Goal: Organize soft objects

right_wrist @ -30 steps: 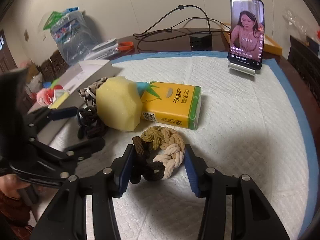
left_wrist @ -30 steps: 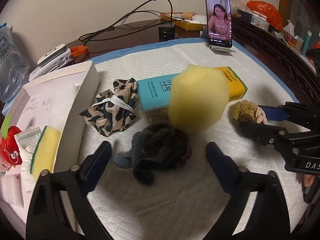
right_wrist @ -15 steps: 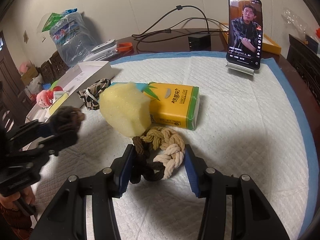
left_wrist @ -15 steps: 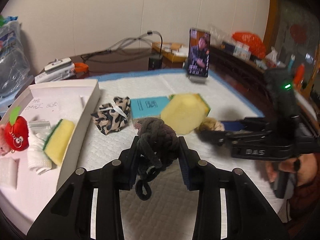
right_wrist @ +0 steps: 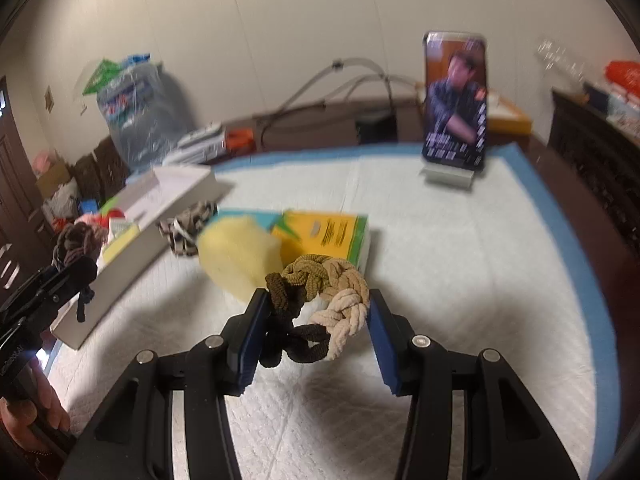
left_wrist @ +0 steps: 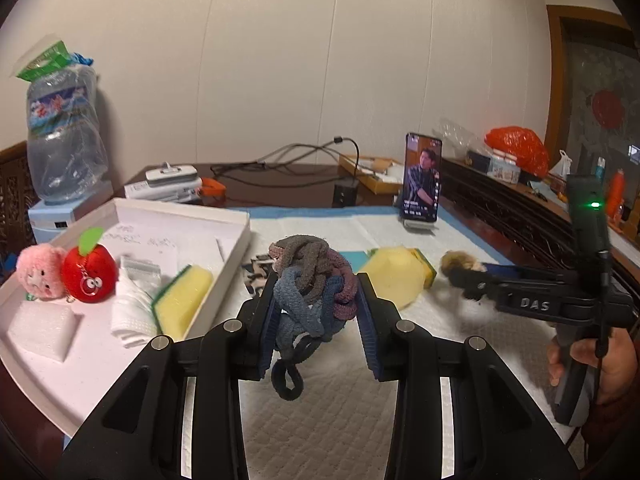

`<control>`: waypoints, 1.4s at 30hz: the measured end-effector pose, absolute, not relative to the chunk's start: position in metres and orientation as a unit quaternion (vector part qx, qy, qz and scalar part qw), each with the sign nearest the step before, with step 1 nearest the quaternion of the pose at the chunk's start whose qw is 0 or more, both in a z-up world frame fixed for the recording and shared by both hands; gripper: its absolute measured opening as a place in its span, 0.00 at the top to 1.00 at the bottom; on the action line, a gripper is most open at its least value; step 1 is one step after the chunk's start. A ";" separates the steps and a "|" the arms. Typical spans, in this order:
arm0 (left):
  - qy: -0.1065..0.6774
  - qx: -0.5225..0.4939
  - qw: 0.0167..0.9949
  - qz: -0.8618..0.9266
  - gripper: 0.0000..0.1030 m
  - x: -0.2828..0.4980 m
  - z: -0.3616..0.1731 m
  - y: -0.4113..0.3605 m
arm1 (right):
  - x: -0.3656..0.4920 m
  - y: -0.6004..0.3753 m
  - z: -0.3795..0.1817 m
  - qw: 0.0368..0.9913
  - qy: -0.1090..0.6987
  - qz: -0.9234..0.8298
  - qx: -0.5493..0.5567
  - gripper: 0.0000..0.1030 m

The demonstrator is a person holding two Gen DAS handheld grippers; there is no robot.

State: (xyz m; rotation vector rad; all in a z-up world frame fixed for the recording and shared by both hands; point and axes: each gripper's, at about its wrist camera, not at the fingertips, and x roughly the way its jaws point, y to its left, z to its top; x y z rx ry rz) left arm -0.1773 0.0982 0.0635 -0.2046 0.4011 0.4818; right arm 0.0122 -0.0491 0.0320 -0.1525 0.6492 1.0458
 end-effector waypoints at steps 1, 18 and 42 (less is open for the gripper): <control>0.188 -0.094 0.947 0.242 0.66 -0.180 0.064 0.095 | 0.007 -0.057 0.037 0.828 0.279 0.483 -0.062 0.53; 0.173 -0.062 0.949 0.257 0.66 -0.183 0.065 0.081 | -0.025 -0.083 0.058 0.881 0.133 0.451 -0.044 0.53; 0.168 -0.063 0.950 0.257 0.66 -0.187 0.067 0.085 | -0.028 -0.084 0.057 0.882 0.131 0.451 -0.046 0.52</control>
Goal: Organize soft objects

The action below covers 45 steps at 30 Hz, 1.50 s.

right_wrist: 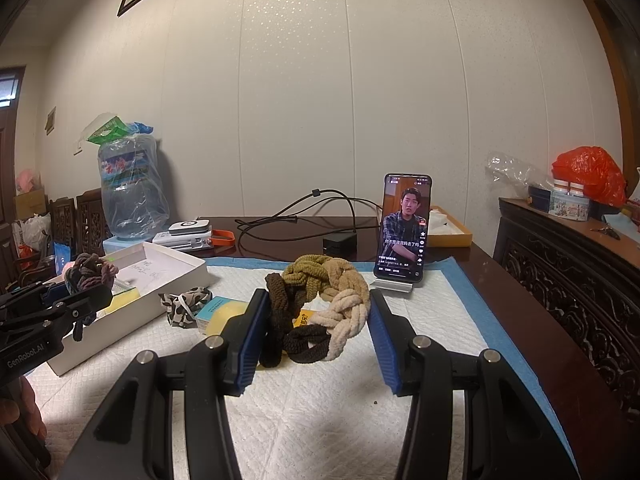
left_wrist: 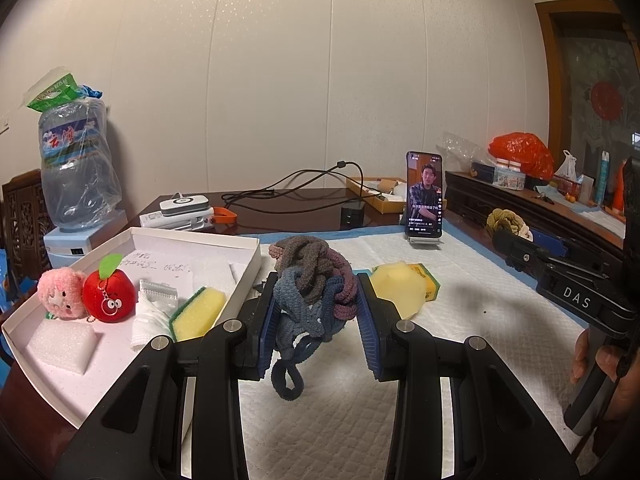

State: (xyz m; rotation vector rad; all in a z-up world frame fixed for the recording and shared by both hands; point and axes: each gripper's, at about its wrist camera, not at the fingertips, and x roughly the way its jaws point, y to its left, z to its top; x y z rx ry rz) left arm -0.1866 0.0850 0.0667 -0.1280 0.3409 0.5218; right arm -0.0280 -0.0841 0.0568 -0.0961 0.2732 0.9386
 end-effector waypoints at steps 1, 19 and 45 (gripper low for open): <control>0.167 -0.063 0.950 0.256 0.66 -0.187 0.067 0.085 | -0.028 -0.084 0.057 0.882 0.131 0.451 -0.047 0.52; 0.134 -0.089 0.946 0.281 0.65 -0.218 0.087 0.105 | -0.045 -0.073 0.069 0.870 0.129 0.474 -0.052 0.52; 0.174 -0.129 0.884 0.415 0.65 -0.281 0.082 0.204 | -0.087 0.062 0.108 0.736 0.230 0.628 -0.099 0.53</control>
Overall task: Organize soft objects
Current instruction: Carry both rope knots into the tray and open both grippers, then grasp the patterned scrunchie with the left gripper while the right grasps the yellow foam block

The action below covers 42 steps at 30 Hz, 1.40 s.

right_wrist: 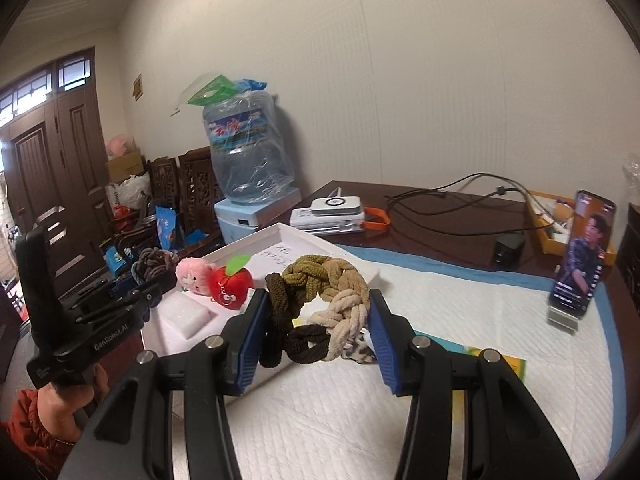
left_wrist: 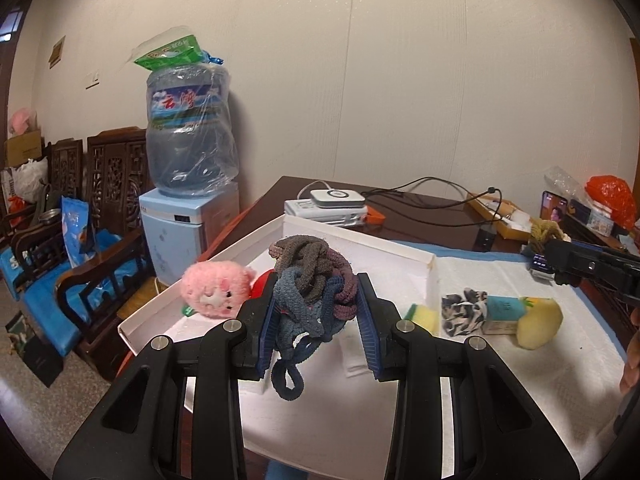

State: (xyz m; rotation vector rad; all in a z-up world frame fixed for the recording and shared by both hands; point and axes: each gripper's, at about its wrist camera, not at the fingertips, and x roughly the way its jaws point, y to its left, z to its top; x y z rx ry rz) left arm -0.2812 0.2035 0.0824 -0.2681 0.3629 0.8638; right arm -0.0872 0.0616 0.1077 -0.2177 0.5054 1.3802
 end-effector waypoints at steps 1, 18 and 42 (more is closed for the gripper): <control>0.176 -0.131 0.882 0.417 0.65 -0.282 0.081 0.207 | -0.087 0.069 0.106 0.733 0.237 0.630 -0.100 0.53; 0.190 -0.204 0.867 0.414 0.21 -0.284 0.069 0.262 | -0.097 0.186 0.072 0.701 0.295 0.636 -0.130 0.36; 0.186 -0.164 0.893 0.377 0.00 -0.257 0.085 0.199 | -0.046 0.057 0.092 0.777 0.256 0.573 -0.043 0.00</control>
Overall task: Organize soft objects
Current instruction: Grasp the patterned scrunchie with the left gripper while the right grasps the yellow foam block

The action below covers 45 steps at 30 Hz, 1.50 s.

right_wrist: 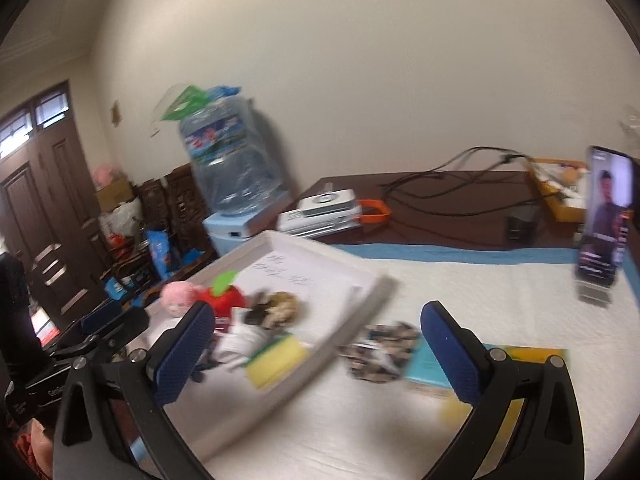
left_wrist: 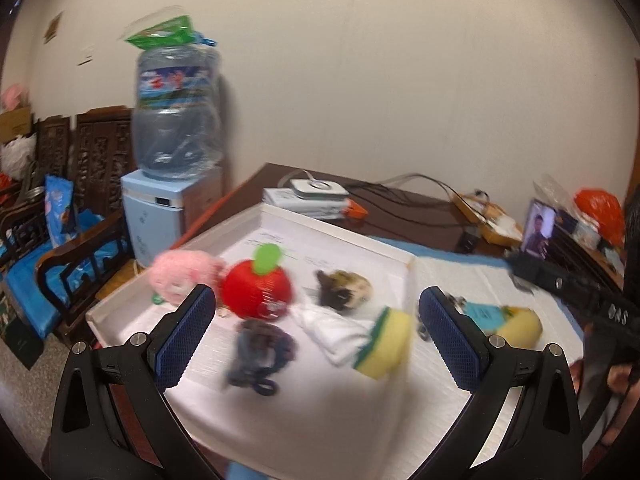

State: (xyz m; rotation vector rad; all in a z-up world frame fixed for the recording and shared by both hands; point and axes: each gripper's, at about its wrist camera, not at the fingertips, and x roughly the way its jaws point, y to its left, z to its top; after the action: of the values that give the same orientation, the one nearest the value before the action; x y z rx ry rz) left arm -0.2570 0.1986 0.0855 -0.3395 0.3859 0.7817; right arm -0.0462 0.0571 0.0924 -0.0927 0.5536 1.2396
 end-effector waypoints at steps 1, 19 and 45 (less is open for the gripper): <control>0.195 -0.158 0.895 0.368 0.00 -0.249 0.084 0.193 | -0.038 0.050 0.091 0.788 0.256 0.558 -0.046 0.00; 0.318 -0.092 0.903 0.276 0.00 -0.163 0.047 0.140 | -0.015 0.053 0.022 0.777 0.300 0.506 -0.225 0.48; 0.409 -0.173 0.890 0.107 0.00 -0.053 0.025 0.140 | 0.044 -0.060 0.015 0.774 0.390 0.497 -0.054 0.49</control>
State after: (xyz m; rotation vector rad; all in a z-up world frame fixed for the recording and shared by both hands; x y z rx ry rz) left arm -0.0532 0.1404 0.0248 -0.3588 0.8487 0.2228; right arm 0.0439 -0.0599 0.0151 -0.1161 0.8438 1.0754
